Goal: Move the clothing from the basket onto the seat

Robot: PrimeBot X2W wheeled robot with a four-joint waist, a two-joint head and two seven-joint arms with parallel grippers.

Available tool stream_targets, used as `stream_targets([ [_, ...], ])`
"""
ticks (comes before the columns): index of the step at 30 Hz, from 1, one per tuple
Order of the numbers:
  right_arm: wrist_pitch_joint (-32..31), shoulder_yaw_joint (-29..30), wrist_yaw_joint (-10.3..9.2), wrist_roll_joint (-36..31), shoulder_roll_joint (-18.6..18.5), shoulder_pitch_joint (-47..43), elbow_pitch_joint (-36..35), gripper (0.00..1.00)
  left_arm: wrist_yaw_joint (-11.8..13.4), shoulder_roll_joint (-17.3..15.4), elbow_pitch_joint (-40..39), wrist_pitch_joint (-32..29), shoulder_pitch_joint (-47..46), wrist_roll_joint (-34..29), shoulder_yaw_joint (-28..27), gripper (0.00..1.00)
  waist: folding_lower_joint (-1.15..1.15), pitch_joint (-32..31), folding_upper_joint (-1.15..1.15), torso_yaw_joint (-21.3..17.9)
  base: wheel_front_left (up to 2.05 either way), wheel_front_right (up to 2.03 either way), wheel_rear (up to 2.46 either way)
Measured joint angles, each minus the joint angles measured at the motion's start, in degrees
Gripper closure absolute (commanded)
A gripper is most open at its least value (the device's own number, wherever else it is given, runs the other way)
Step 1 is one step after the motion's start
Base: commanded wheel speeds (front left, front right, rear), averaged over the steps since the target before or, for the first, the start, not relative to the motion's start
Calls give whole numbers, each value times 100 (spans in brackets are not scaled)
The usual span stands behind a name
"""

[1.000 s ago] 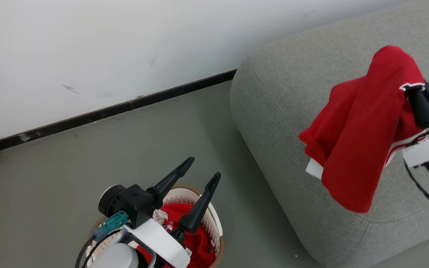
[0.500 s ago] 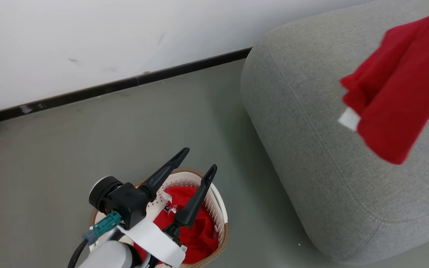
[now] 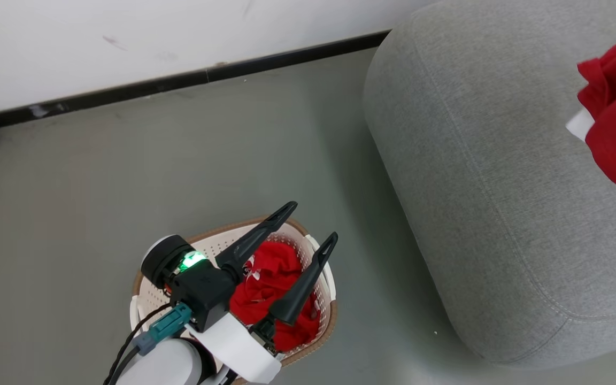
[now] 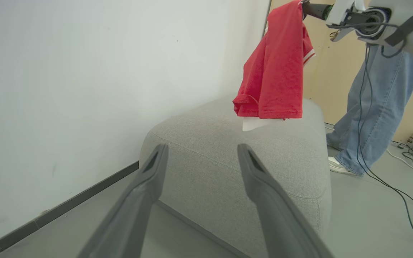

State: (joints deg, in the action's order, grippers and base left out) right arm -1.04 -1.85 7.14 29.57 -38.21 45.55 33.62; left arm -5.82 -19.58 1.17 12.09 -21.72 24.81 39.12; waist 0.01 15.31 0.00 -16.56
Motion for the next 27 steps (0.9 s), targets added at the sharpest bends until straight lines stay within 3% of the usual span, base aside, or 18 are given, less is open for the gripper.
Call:
stream_targets([
  [7, 114, 211, 0, -224, -69, 270, 321, 100, -1, -14, -210, -110, -127, -124, 90, 0, 0, 274, 0, 97, 0, 0, 0],
  [15, 489, 632, 0, -240, -412, 761, 723, 100, -7, -51, -424, -252, -330, -236, 118, 0, 0, 575, 0, 213, 0, 0, 0],
  [27, 828, 635, 0, -391, -55, 499, 1550, 100, -8, -51, -598, -335, -505, -339, 160, 0, 0, 974, 0, 333, 0, 0, 0],
])
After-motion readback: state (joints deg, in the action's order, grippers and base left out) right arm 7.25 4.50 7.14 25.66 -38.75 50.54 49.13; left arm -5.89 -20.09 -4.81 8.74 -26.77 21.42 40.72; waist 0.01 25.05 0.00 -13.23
